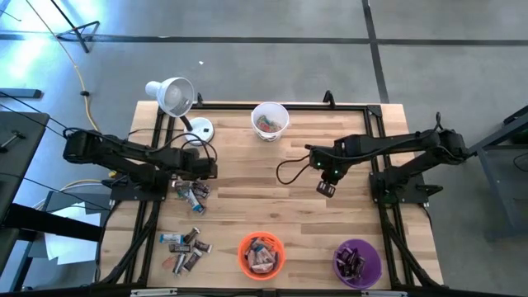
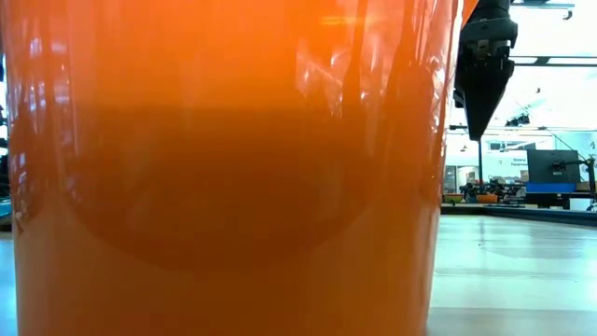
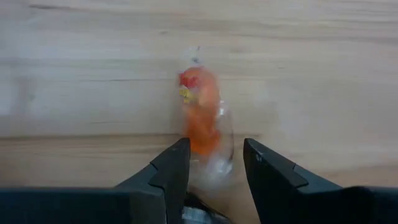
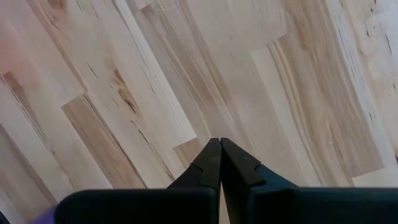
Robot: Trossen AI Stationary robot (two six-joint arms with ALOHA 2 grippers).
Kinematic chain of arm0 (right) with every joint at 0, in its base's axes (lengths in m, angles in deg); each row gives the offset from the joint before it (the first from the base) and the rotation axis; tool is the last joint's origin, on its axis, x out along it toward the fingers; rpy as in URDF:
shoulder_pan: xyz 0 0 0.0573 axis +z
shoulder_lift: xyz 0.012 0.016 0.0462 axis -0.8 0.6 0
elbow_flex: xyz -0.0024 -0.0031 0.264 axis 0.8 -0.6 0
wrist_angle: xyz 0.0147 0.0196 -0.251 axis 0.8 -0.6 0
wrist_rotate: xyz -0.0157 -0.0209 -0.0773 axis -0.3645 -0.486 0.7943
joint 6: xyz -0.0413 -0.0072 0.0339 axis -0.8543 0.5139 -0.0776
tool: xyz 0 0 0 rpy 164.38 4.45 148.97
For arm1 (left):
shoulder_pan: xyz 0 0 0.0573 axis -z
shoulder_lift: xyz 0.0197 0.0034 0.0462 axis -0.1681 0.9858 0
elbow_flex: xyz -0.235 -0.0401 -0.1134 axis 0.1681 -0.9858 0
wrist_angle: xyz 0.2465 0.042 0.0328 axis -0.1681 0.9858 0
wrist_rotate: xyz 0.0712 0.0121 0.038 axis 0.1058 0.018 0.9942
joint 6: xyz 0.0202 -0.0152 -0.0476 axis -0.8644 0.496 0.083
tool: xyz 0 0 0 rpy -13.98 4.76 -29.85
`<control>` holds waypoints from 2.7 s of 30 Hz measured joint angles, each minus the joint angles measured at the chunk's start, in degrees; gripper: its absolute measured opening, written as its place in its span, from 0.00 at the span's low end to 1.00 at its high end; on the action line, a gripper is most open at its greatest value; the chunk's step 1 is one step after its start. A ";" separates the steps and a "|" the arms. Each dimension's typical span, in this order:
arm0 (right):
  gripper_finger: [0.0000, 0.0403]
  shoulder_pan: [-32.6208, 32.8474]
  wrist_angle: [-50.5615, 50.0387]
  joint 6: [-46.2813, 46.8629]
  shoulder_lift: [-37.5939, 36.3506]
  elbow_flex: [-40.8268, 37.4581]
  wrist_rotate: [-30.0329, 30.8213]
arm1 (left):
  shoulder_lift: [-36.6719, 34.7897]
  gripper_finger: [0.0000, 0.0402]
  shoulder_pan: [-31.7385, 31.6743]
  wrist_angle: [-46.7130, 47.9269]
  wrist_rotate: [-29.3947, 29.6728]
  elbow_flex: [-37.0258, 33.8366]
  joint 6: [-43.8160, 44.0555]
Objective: Organize candy in baskets
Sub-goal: Put the orange gummy into the white bucket
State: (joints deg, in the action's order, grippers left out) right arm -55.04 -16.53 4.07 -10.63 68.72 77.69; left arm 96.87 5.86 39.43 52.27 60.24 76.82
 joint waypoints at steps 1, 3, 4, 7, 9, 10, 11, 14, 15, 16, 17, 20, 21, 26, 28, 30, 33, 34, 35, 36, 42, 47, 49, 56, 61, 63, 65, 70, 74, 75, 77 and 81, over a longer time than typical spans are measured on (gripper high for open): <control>0.00 0.00 0.07 0.02 0.00 0.00 0.00 | 0.06 0.35 0.02 0.08 0.13 -0.74 0.79; 0.00 0.00 0.28 0.01 0.00 0.00 0.00 | 0.39 0.35 0.04 -0.35 0.29 -1.98 2.26; 0.00 0.00 0.34 0.02 0.00 0.00 0.00 | 0.50 0.35 0.04 -0.37 0.26 -2.45 2.73; 0.00 0.00 0.44 0.02 0.00 0.00 0.00 | 0.60 0.35 0.07 -0.42 0.29 -2.86 2.89; 0.00 0.00 0.51 0.42 0.00 0.00 0.02 | 0.62 0.34 0.07 -0.40 0.28 -2.86 2.89; 0.00 0.00 0.60 0.79 0.00 0.00 0.02 | 0.63 0.33 0.07 -0.34 0.27 -2.83 2.89; 0.00 0.00 0.76 1.14 0.00 0.00 0.03 | 0.66 0.31 0.04 -0.32 0.22 -2.76 2.89; 0.00 0.00 1.22 1.35 0.00 0.00 0.06 | 0.83 0.24 0.02 0.12 0.06 -2.41 2.90; 0.00 0.00 1.43 1.36 0.00 0.00 0.07 | 0.87 0.20 0.02 0.33 0.06 -2.18 2.91; 0.00 0.00 1.56 1.34 0.00 0.00 0.05 | 0.87 0.17 0.02 0.45 0.06 -1.89 2.89; 0.00 0.00 1.74 1.36 0.00 0.00 0.07 | 0.87 0.13 0.02 0.50 0.06 -1.62 2.77; 0.00 0.00 2.10 1.36 0.00 0.00 0.06 | 0.97 0.03 0.00 0.38 -0.20 -0.63 0.65; 0.00 0.00 2.09 1.36 0.00 0.00 0.07 | 1.03 0.02 0.00 0.27 -0.33 -0.28 0.22; 0.00 0.00 2.10 2.73 0.00 0.00 0.07 | 1.05 0.02 0.19 -0.27 -3.69 2.80 -2.37; 0.00 0.00 2.08 3.10 0.00 0.00 0.06 | 1.05 0.01 0.56 -0.09 -4.09 4.82 -4.72; 0.00 0.00 2.08 4.24 0.00 0.00 0.05 | 1.03 0.01 1.00 -0.26 -3.76 7.33 -6.53; 0.00 0.00 2.08 5.42 0.00 0.00 0.04 | 1.03 0.01 1.33 -0.15 -1.89 11.88 -10.28; 0.00 0.00 2.08 5.61 0.00 0.00 0.07 | 1.00 0.01 1.31 -0.30 -0.71 13.52 -11.49; 0.00 0.00 2.08 5.90 0.00 0.00 0.06 | 0.98 0.00 1.31 -0.47 0.69 15.19 -12.92; 0.00 0.00 2.08 6.07 0.00 0.00 0.06 | 0.98 0.00 1.29 -0.54 2.24 16.91 -14.49; 0.00 0.00 2.10 7.51 0.00 0.00 0.25 | 0.94 0.00 -0.80 -3.77 12.34 26.32 -26.35; 0.00 0.00 2.10 9.39 0.00 0.00 0.44 | 0.92 0.00 -5.66 -14.28 13.47 30.81 -40.05; 0.00 0.00 2.10 10.14 0.00 0.00 0.44 | 0.92 0.00 -8.47 -18.91 12.36 31.04 -45.32; 0.00 -0.08 3.43 10.60 0.00 0.00 0.46 | 4.17 0.00 -20.16 -22.56 0.35 31.00 -48.92; 0.00 -0.58 5.76 13.22 0.00 0.00 0.48 | 11.71 0.00 -24.13 -31.59 -10.83 31.00 -50.61; 0.00 -1.05 5.97 14.52 0.00 0.00 0.48 | 15.10 0.00 -25.08 -32.97 -12.61 31.98 -50.61; 0.00 -1.45 5.95 15.51 0.00 0.00 0.46 | 18.35 0.00 -25.81 -31.42 -12.65 34.21 -50.59; 0.00 -2.39 5.95 17.37 0.00 0.00 0.48 | 24.89 0.00 -26.32 -25.49 -14.07 41.41 -56.21; 0.00 -3.09 5.95 18.08 0.00 0.00 0.48 | 27.95 0.03 -25.93 -23.16 -14.30 47.25 -64.00; 0.00 -3.24 5.95 18.10 0.00 0.00 0.48 | 28.54 0.03 -25.72 -22.69 -14.30 48.39 -65.46; 0.00 -3.42 5.96 18.21 0.00 0.00 0.49 | 29.12 0.05 -25.64 -21.13 -14.19 50.20 -68.06; 0.00 -3.92 5.95 19.41 0.00 0.00 0.79 | 29.20 0.07 -25.64 -17.93 -13.87 52.18 -72.57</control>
State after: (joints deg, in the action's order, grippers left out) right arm -58.96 -10.58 23.47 -10.63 68.72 78.48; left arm 126.07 -19.78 21.50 38.40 112.42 4.25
